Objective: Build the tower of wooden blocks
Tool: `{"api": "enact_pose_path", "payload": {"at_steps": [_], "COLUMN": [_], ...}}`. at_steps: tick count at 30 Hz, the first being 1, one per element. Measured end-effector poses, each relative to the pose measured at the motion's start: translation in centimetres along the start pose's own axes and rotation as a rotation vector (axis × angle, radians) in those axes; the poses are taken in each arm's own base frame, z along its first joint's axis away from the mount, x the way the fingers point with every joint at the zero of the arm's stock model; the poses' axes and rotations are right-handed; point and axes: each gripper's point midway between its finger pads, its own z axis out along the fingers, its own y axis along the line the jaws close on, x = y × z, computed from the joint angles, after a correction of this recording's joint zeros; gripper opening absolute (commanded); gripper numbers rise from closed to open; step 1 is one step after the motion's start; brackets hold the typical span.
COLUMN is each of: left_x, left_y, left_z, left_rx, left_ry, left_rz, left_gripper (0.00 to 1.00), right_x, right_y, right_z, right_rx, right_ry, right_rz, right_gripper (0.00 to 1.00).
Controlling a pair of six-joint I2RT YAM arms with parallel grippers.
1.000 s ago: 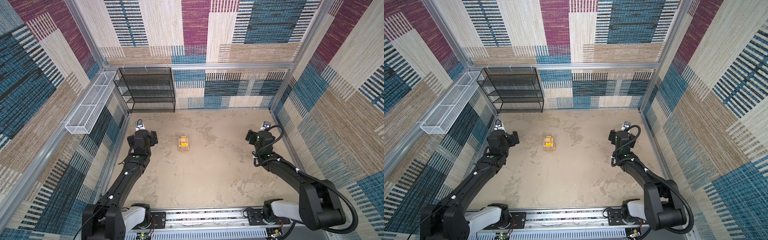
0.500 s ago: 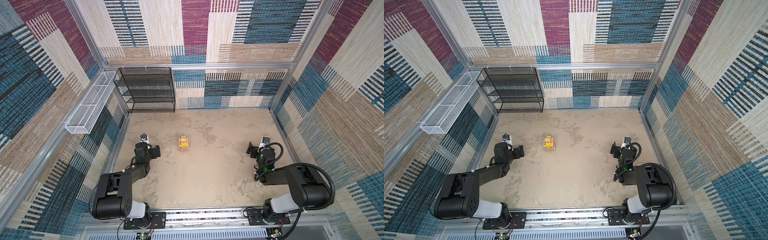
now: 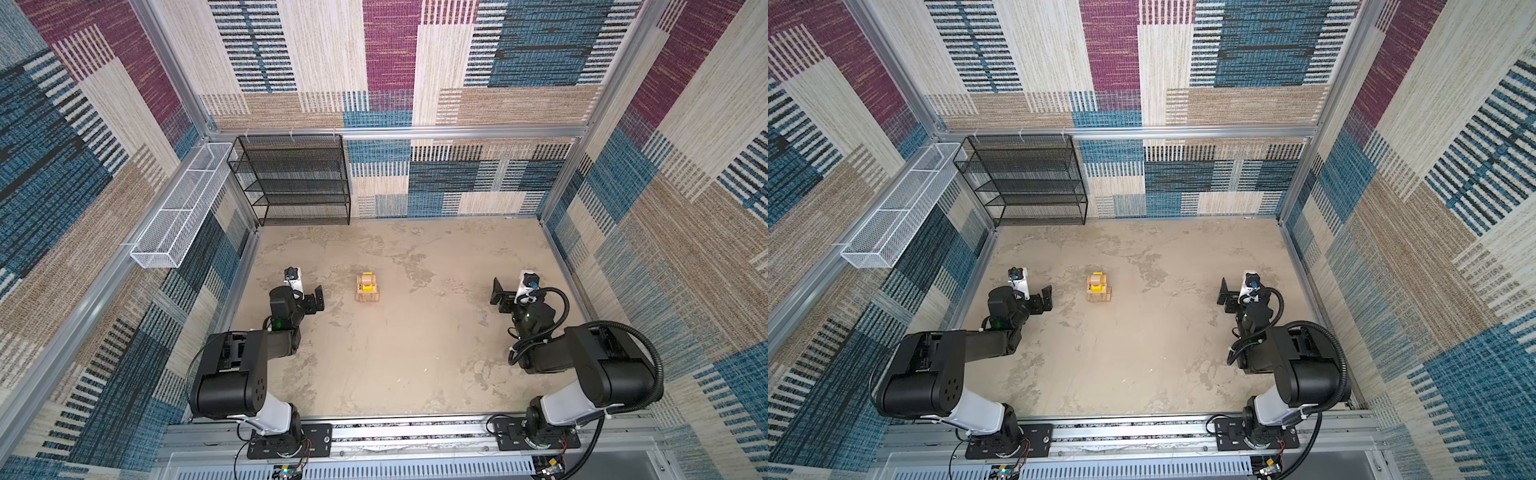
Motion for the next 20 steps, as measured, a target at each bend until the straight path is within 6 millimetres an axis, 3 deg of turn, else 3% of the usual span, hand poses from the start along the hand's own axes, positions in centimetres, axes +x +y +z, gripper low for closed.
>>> {"api": "enact_pose_path", "payload": {"at_steps": [20], "left_x": [-0.04], "left_y": [-0.44], "left_z": [0.05], "left_rx": [0.021], "left_ry": [-0.003], "left_rz": [0.005], "left_gripper": [1.00], "right_x": [-0.02], "right_y": [0.00], "right_z": [0.00], "right_rx": [0.000], "right_ry": [-0.001], "right_rz": [0.000], "right_gripper": [1.00]}}
